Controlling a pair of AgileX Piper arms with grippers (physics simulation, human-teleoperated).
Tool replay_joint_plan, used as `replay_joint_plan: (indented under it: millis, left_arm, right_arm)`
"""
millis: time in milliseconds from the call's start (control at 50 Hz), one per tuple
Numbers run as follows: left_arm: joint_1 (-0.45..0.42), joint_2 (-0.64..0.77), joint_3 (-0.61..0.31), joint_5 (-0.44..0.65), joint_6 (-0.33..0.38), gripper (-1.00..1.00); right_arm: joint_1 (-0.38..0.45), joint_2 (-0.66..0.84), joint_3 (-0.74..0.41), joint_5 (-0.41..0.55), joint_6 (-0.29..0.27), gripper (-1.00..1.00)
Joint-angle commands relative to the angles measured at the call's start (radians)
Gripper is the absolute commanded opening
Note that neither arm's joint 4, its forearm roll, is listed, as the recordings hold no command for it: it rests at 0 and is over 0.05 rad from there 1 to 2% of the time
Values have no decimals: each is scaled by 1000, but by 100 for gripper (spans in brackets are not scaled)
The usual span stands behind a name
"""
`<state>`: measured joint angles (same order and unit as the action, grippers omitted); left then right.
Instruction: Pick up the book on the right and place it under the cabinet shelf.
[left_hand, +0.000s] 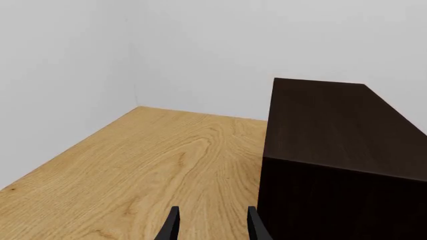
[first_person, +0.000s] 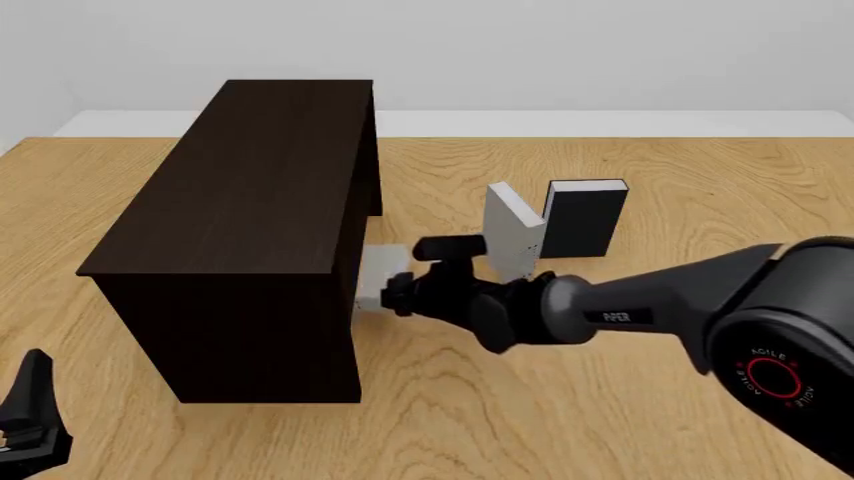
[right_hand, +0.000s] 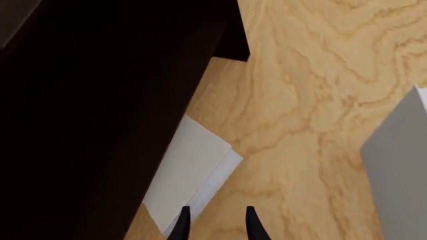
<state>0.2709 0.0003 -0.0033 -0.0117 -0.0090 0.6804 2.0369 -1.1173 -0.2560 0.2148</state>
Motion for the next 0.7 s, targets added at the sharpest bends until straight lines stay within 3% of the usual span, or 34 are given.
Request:
replay_joint_plan:
  millis: [20,400,700]
  left_arm:
    - [0,0,-5,5,0,100]
    - [0,0,-11,12,1,100]
    - [0,0,-8,12,2,100]
  right_arm:
    - [68,75,-73,-13,163,100]
    - [96,97,-85,-22,182,100]
    - [51,89,-31,-48,169,100]
